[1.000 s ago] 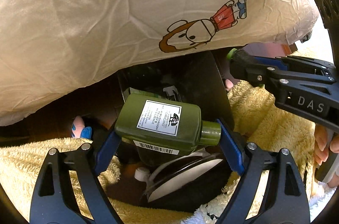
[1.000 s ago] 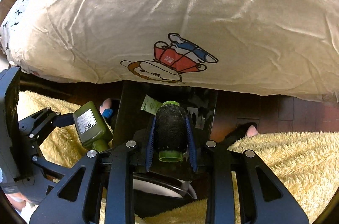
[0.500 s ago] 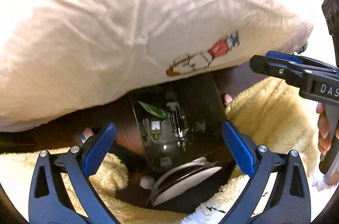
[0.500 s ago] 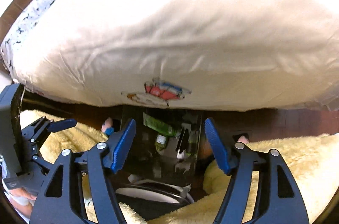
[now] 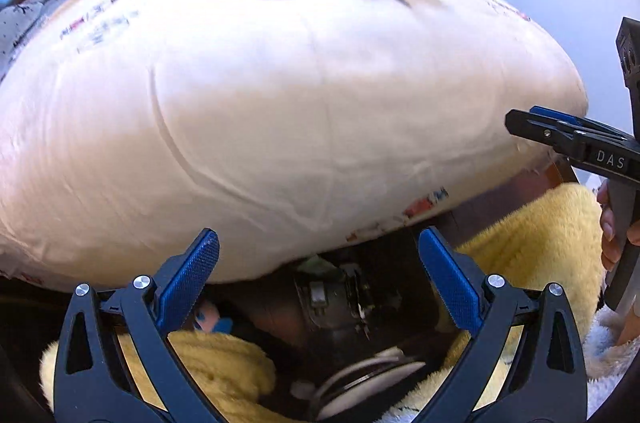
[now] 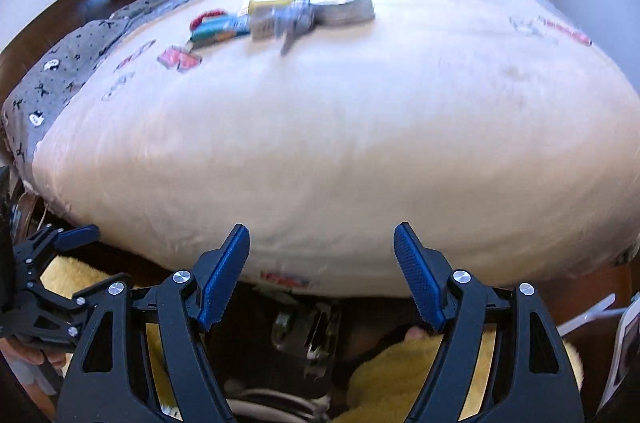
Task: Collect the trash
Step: 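Return both tools to the bed and grasp the grey cloth with right gripper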
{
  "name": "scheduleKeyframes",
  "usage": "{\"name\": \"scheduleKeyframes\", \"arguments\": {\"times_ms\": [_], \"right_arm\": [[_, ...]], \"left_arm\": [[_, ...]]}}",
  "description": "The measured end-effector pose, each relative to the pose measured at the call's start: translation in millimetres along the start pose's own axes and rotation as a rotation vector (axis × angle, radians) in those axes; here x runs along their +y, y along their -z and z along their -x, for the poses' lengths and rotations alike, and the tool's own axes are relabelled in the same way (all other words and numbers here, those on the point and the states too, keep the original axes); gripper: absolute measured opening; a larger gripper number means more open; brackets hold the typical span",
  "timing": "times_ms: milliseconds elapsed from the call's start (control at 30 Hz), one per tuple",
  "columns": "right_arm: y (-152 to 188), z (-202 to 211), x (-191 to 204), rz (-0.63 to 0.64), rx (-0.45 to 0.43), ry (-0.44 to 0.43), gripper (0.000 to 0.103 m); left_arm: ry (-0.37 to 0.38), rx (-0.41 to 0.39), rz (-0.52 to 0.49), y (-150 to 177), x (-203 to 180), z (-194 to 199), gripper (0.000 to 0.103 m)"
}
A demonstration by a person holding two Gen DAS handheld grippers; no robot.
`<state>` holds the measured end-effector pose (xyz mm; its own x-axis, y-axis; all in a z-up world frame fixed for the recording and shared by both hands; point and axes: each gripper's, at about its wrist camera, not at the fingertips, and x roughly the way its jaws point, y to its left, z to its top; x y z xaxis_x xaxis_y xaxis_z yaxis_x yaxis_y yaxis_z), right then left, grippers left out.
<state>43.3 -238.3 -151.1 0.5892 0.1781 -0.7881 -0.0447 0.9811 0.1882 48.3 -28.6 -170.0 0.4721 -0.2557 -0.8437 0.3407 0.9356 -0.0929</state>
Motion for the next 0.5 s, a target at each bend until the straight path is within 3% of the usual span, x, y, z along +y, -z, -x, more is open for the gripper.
{"name": "scheduleKeyframes", "arguments": {"times_ms": [433, 500], "right_arm": [[-85, -14, 24, 0.065, -0.142, -0.039, 0.075], [-98, -21, 29, 0.073, -0.15, -0.047, 0.068]], "left_arm": [[-0.114, -0.163, 0.03, -75, 31, 16, 0.095], [-0.117, -0.183, 0.037, -87, 34, 15, 0.095]]}}
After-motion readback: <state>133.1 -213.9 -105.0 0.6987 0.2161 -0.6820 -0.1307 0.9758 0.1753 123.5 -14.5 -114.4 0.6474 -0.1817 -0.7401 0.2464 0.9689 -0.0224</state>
